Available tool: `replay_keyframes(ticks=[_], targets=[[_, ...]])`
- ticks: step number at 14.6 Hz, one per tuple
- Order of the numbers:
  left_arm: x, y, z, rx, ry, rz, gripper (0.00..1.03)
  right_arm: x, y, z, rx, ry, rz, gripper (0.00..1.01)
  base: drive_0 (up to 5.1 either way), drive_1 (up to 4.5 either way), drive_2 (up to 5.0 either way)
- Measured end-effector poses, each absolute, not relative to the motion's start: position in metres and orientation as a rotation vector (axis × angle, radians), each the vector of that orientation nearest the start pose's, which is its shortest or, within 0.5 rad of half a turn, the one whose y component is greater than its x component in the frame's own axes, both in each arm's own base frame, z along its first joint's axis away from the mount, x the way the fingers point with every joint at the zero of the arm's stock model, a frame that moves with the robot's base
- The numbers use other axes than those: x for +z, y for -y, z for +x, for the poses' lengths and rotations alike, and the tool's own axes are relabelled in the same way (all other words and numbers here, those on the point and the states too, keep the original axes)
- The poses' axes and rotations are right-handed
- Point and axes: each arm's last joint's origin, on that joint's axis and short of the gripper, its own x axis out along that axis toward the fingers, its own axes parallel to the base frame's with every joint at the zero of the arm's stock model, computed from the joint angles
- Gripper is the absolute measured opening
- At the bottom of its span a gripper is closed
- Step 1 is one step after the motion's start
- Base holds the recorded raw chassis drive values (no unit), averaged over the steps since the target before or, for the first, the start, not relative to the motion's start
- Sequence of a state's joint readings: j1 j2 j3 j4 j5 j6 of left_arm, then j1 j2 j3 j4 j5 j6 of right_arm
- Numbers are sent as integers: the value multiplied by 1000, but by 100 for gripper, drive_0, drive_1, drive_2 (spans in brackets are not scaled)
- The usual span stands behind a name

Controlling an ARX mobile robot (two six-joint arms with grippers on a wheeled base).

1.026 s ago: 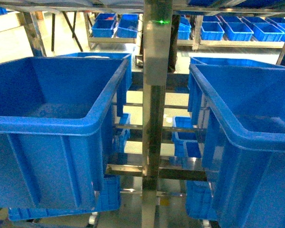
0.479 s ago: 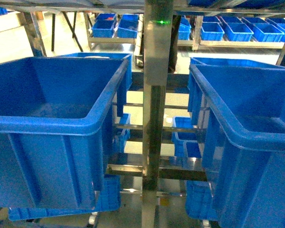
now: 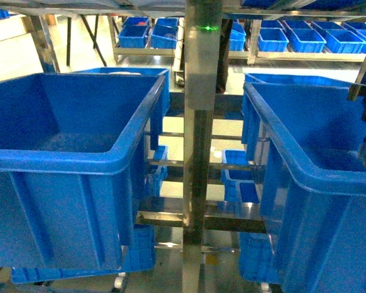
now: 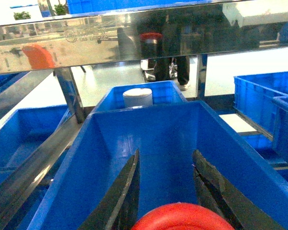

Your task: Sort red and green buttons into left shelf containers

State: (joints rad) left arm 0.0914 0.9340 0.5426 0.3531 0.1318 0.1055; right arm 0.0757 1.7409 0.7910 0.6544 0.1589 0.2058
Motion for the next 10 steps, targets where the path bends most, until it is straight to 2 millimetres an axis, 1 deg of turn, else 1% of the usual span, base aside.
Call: replay_keyframes(ticks=[1, 2, 3, 4, 5, 8, 10], targets=[[274, -15, 208, -42, -35, 102, 30, 192, -26, 329, -160, -134, 93, 69, 0, 0, 0], [274, -15, 208, -42, -36, 101, 30, 215, -27, 298, -154, -7, -6, 87, 0, 0, 0], [274, -15, 208, -42, -35, 101, 30, 226, -24, 266, -148, 24, -56, 100, 0, 0, 0], [274, -15, 208, -42, -36, 101, 30, 229, -16, 232, -179, 33, -75, 97, 0, 0, 0], [274, -15, 208, -42, -36, 101, 30, 233, -10, 209, -207, 62, -75, 98, 0, 0, 0], [274, -15, 208, -42, -35, 101, 30, 241, -7, 182, -215, 111, -75, 98, 0, 0, 0], [274, -15, 208, -43, -35, 101, 30, 246, -6, 169, -205, 137, -74, 98, 0, 0, 0]])
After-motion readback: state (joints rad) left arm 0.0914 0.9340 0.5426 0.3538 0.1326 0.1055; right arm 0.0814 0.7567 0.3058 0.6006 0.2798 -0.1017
